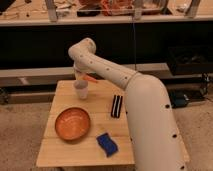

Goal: Place the pepper in the ceramic cup

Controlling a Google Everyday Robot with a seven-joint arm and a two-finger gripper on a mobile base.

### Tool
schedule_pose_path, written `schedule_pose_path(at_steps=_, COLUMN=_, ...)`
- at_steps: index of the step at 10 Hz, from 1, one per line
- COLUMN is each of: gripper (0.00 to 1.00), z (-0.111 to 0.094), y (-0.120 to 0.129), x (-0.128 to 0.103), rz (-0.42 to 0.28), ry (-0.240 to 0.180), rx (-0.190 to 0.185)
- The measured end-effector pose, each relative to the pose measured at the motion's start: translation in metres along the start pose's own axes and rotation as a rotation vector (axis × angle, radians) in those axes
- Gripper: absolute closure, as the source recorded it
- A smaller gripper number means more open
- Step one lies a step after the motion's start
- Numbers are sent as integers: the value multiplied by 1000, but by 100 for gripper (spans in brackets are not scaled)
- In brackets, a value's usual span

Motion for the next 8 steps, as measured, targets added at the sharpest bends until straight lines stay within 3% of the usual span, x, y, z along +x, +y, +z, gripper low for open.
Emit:
schedule_pose_path(at_steps=1, gripper=97, z=1, y=0, x=0, rz=-1, ry=-1, rx=1)
schedule_pose_path(at_steps=5, gripper=58, z=-5, y=-7, x=14, rz=-25, ry=16, rx=20)
schedule_pose_path(at_steps=8, gripper=55, z=-8, y=-5, x=12, rz=-17, ry=35, rx=26)
